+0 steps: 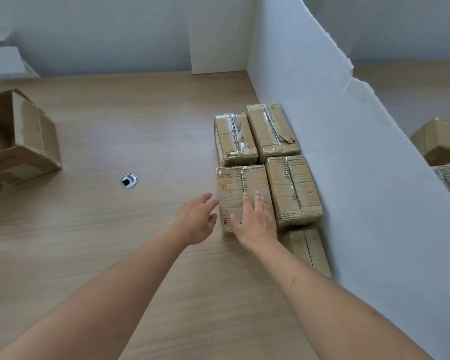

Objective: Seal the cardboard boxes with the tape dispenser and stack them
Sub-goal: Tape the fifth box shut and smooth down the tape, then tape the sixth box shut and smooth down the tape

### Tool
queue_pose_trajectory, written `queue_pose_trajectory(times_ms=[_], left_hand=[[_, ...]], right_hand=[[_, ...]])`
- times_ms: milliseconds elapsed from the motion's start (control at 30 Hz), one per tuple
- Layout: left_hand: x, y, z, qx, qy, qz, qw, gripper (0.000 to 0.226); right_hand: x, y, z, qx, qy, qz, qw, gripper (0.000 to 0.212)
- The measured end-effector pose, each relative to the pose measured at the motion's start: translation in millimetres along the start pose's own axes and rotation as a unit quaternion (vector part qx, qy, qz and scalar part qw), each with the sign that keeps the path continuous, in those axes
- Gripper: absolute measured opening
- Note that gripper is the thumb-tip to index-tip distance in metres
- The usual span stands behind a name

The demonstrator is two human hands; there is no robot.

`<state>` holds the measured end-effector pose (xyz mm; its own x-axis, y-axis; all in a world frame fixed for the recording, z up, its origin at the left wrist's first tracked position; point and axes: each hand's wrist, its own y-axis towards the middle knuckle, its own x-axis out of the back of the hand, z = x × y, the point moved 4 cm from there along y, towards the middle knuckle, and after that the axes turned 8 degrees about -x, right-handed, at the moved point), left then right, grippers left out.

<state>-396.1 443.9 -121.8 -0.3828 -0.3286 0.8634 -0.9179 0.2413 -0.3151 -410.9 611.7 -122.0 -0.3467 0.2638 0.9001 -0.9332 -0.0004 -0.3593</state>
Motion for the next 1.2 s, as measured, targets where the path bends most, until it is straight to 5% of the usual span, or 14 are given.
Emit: queue_pose_trajectory(times_ms=[233,700,1200], left_hand=[[32.2,-30.0,-22.5,0.005,0.022,-0.029,0.999,0.052],[92.1,-130.5,-47.7,0.057,0.058,-0.117,0.99,0.05],[164.6,-350.3,53.3,0.098,0.101,-0.237,0.961,0.048]], right_hand=[[38.1,-29.9,16.2,0.059,0.027,0.009,0.998,0.061],[112.9,-104.2,56.3,0.187,-0.033,-0.03,0.981,0.061],[89.9,-259.0,233.4,0.283,-0.087,-0.076,0.952,0.06]])
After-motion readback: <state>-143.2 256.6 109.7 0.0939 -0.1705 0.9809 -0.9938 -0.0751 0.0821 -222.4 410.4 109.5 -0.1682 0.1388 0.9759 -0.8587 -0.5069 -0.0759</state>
